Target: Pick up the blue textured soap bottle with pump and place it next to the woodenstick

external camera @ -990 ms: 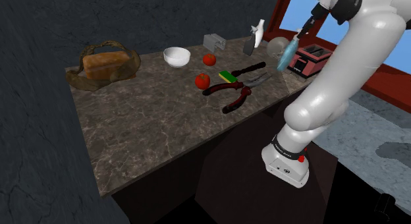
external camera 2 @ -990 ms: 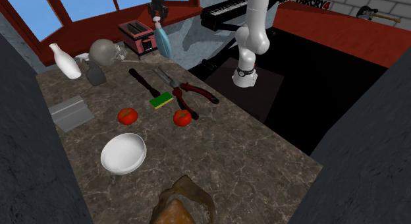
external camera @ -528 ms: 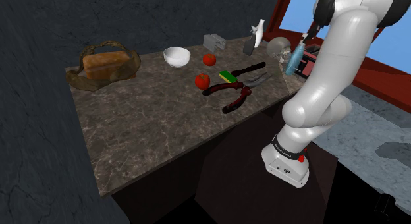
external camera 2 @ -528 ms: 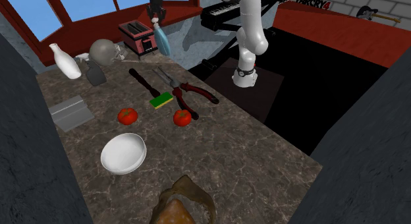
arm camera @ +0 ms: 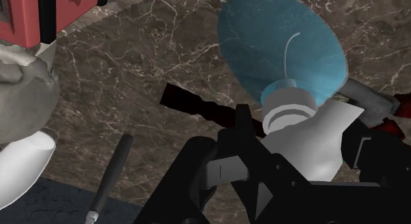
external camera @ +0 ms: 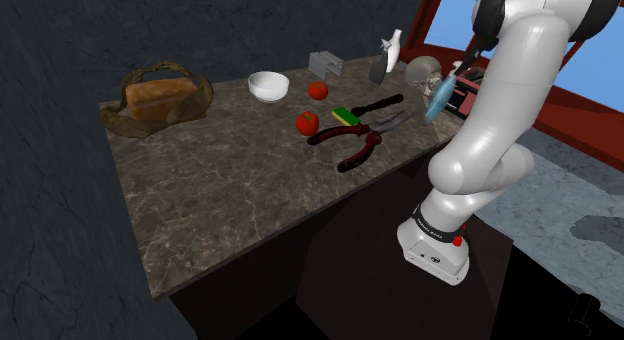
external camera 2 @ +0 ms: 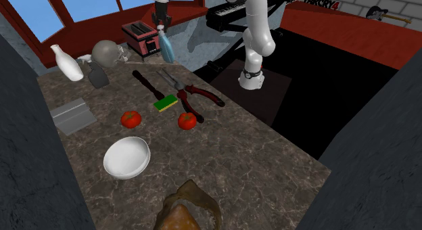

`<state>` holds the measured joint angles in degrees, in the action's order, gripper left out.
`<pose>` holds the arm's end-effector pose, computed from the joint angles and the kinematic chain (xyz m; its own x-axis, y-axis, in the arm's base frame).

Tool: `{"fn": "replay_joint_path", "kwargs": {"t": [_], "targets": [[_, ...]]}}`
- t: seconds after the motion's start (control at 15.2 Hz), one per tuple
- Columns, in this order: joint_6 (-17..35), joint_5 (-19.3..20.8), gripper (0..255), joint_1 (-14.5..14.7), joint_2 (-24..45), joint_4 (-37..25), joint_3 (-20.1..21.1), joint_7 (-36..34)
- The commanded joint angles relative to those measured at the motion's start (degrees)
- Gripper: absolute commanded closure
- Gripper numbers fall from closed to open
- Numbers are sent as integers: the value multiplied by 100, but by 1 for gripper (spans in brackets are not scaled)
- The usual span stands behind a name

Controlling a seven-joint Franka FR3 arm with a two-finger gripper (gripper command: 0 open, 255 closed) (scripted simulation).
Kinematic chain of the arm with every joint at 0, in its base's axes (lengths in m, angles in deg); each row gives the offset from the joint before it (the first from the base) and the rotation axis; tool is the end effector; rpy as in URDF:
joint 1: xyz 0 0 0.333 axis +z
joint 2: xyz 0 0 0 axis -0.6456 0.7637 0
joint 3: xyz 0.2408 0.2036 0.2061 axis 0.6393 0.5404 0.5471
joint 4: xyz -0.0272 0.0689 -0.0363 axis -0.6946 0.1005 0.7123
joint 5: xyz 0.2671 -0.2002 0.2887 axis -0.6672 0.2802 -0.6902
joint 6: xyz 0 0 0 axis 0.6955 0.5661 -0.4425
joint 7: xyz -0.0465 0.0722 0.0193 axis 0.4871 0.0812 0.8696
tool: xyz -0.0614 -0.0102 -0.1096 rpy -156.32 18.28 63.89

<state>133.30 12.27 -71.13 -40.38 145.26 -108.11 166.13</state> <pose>0.2105 -0.6568 0.5139 0.9393 0.2098 0.2714 0.2007 -0.9777 0.0612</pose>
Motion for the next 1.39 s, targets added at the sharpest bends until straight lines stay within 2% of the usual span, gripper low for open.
{"fn": "replay_joint_path", "kwargs": {"t": [0.0, 0.53, 1.06, 1.12, 1.32], "targets": [[136, -38, 255, 5, 18, 130, 13, 61], [624, -279, 255, -27, 204, 546, 110, 327], [624, -279, 255, -27, 204, 546, 110, 327], [624, -280, 0, -28, 204, 546, 110, 327], [623, -279, 0, -27, 204, 545, 110, 326]]}}
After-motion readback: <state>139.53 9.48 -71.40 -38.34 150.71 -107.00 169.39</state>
